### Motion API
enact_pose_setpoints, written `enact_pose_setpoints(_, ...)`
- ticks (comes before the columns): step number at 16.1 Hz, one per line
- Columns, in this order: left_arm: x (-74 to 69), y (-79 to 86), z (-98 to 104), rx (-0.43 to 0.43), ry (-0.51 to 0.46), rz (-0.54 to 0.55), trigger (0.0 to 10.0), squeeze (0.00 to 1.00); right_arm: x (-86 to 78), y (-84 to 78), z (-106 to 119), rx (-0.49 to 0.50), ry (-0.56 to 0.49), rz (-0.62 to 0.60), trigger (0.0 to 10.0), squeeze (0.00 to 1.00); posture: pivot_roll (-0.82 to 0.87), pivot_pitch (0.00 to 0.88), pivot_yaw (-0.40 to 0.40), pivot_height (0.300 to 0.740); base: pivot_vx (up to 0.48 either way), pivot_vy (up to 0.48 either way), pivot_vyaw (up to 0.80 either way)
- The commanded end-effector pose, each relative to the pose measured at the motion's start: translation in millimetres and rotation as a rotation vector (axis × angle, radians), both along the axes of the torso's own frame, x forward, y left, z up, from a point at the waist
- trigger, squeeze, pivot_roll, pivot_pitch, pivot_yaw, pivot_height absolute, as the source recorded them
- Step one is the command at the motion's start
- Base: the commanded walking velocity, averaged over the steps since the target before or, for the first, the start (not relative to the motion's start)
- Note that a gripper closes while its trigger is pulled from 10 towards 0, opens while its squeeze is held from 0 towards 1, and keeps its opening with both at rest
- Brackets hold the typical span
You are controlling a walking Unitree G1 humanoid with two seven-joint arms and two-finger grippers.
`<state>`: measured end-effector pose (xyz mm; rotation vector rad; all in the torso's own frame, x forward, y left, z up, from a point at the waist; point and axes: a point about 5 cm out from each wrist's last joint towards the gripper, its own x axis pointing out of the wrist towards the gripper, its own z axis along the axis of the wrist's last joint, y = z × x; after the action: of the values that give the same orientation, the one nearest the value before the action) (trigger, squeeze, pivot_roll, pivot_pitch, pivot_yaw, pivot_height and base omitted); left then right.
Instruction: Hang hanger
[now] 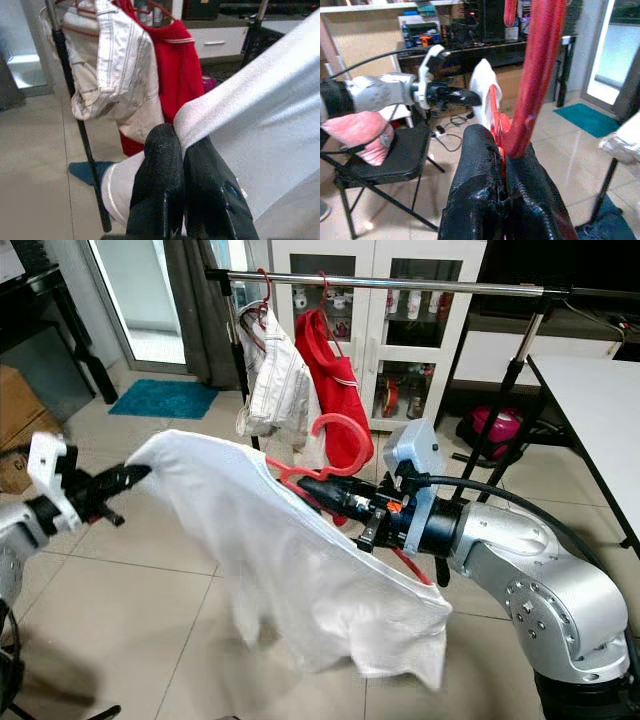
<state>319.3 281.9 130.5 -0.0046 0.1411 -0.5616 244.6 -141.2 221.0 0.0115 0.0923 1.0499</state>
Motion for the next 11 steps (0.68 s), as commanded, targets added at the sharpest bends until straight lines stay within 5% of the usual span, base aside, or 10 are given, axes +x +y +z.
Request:
enact_pose_setpoints(1,-3.5,9.3,-1,0.006,-0.004,0.066,0.0,0.0,7.9,-4.2,3,-0.002,-0.03,-0.063,10.0,0.0,-0.2,0.0,0.07,0.74,0.0,0.0,0.0)
enact_pose_setpoints(6,-9.4,18.6,-13,0.062,0.031,0.215,0.0,0.0,17.8,-7.9,4,0.017,-0.029,-0.125,10.0,0.0,-0.19,0.0,0.059,0.74,0.0,0.0,0.0)
enact_pose_setpoints(7,-8.4,14.5,-11,0.032,0.02,0.205,10.0,0.0,18.4,-7.4,4,0.014,-0.021,-0.126,10.0,0.0,-0.18,0.0,0.057,0.74,0.0,0.0,0.0)
enact_pose_setpoints(8,-8.1,11.3,-9,0.022,0.01,0.188,10.0,0.14,19.3,-7.2,2,0.01,-0.014,-0.132,10.0,0.0,-0.18,0.0,0.058,0.74,0.0,0.0,0.0)
enact_pose_setpoints(9,-8.9,11.0,-9,0.043,0.0,0.188,10.0,1.0,19.0,-6.4,-1,0.029,0.018,-0.127,10.0,0.0,-0.18,0.0,0.064,0.74,0.0,0.0,0.0)
enact_pose_setpoints(11,-12.1,13.3,-10,0.055,0.005,0.185,10.0,1.0,18.9,-7.9,-6,0.018,0.029,-0.162,10.0,0.0,-0.18,0.0,0.064,0.74,0.0,0.0,0.0)
